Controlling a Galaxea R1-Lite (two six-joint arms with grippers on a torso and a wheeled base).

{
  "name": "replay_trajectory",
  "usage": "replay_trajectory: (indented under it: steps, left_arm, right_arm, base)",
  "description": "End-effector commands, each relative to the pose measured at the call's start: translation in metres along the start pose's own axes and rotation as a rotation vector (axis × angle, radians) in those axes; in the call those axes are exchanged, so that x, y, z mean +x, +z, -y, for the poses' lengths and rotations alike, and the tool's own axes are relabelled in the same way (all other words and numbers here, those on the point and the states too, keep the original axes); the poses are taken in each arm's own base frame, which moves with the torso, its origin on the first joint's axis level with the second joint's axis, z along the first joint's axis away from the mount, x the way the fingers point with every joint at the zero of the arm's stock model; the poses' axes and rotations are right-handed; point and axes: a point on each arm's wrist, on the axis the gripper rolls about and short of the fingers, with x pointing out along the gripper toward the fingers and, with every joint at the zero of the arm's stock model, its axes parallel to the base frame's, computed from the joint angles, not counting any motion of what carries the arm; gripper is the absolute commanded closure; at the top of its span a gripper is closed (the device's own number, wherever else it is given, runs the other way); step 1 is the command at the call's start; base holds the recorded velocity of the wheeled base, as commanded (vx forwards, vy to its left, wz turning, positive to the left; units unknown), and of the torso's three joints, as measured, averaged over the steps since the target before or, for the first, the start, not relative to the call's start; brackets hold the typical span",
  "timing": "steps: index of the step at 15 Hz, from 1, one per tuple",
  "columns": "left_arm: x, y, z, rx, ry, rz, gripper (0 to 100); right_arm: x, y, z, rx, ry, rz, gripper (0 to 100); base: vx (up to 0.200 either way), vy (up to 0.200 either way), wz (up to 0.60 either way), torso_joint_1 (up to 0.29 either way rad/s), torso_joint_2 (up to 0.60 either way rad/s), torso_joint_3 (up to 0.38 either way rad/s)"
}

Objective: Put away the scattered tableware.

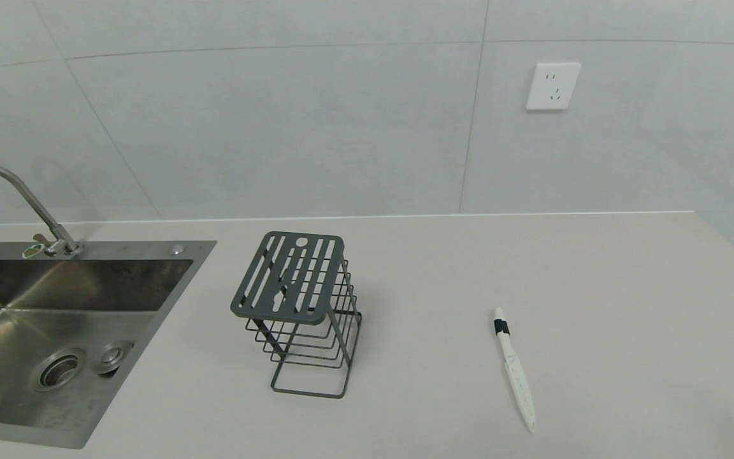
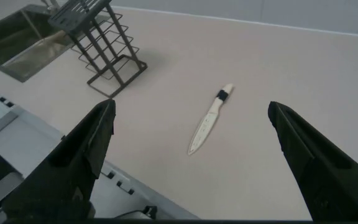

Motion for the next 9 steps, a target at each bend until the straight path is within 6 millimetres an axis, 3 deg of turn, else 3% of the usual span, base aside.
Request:
replay_trajectory:
  steps: [1,9]
  left_arm:
    - [0.0,0.0,0.0,0.0,0.001,0.0,0]
    - [0.0,0.0,0.0,0.0,0.001,0.0,0]
  right_arm:
    - [0.024,0.007,0.007,0.028,0.029,-0.091,0]
    - [0.078,0.0,0.025,0.029,0.103,-0.296,0]
  base:
    - [0.0,0.0,0.0,0.0,0.0,0.0]
    - [0.0,0.0,0.0,0.0,0.0,0.0]
